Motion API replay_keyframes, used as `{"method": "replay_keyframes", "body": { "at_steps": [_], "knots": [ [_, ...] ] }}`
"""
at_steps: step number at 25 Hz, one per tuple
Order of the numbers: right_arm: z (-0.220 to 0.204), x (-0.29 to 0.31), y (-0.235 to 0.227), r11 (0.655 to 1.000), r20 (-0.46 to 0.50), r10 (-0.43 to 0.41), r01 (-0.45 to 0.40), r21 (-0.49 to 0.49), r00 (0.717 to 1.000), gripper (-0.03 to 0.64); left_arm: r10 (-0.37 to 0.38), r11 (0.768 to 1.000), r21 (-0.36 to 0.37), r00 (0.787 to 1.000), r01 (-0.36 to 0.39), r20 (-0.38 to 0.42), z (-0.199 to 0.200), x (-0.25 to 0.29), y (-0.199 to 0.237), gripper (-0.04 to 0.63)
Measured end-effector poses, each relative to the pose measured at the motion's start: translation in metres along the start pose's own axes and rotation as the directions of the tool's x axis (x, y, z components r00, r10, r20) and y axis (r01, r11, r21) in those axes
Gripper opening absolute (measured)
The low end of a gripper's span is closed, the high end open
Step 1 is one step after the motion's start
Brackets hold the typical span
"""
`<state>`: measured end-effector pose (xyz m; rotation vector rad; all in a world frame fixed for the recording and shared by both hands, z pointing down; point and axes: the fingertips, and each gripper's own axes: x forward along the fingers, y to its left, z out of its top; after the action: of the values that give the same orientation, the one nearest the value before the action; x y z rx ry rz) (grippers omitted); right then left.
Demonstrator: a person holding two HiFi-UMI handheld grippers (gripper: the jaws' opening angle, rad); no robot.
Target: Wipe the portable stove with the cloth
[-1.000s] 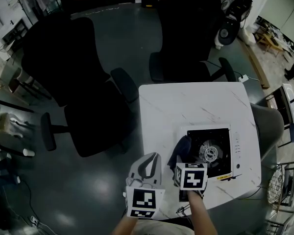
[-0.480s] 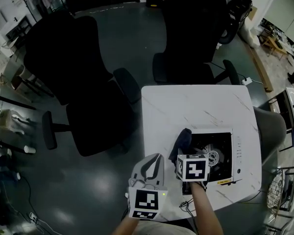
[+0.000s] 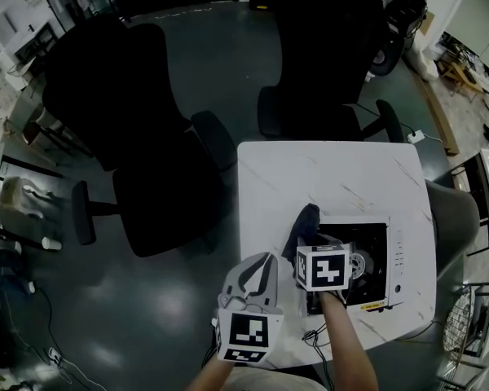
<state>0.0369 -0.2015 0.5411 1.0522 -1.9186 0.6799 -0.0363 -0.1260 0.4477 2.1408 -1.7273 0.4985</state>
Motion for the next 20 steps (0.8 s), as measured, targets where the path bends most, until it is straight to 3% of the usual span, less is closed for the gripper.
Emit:
{"method": "replay_keyframes", "body": {
  "at_steps": [10, 20],
  "knots": [
    [0.016, 0.000, -0.009, 1.000, 0.012, 0.019, -0.019, -0.020, 1.000, 0.097, 0.026, 1.000, -0.005, 1.000, -0.026, 0.013, 0.015, 0.012, -0.001, 0.021],
    [0.055, -0.015, -0.011, 0.982, 0.095, 0.178, -0.183, 0.040, 0.979, 0.097, 0.047, 0.999, 0.007, 0.999, -0.047, 0.021, 0.026, 0.025, -0.005, 0.021]
  ]
}}
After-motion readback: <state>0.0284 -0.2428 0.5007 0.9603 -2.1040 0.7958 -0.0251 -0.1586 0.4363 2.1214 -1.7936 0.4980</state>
